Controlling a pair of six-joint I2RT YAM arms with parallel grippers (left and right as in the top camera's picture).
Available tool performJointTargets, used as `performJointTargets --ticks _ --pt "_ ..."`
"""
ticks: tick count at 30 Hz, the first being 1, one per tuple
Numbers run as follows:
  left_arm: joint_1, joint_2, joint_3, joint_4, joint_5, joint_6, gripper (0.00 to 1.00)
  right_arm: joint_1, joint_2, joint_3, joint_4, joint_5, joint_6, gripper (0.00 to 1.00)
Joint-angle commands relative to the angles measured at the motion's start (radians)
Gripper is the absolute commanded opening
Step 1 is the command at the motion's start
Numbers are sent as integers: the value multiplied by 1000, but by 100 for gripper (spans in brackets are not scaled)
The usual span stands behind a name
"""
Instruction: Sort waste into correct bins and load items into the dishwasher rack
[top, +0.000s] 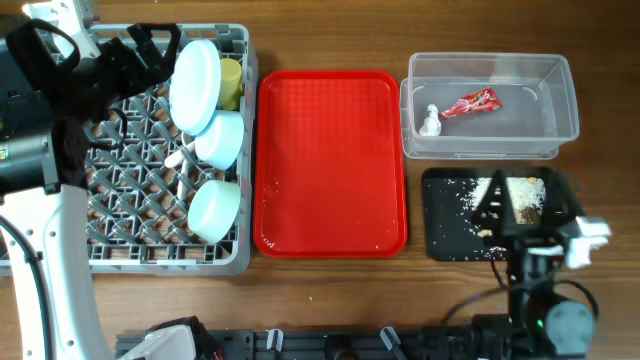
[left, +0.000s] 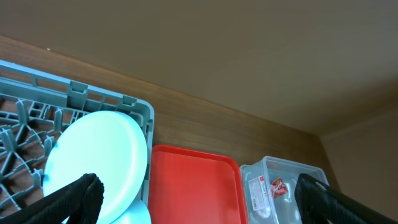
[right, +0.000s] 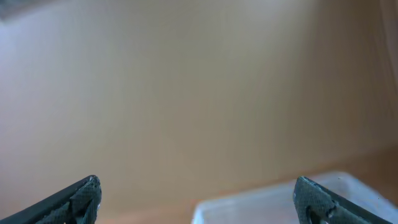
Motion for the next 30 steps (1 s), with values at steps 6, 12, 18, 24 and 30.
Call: performJointTargets --ticks 6,12,18,24,30 --pt "-3 -3 2 3 -6 2 100 -5 -24 -209 66 -31 -24 100" --pt "-3 -3 2 3 -6 2 100 -3 -24 -208 -79 -183 -319 100" --pt "-3 -3 2 3 -6 2 100 -3 -24 -208 -77 -183 -317 100" --pt "-3 -3 2 3 -6 2 100 -3 -24 -208 -77 -183 -317 100" --pt "-3 -3 2 3 -6 2 100 -3 -23 -208 -77 -182 -317 100"
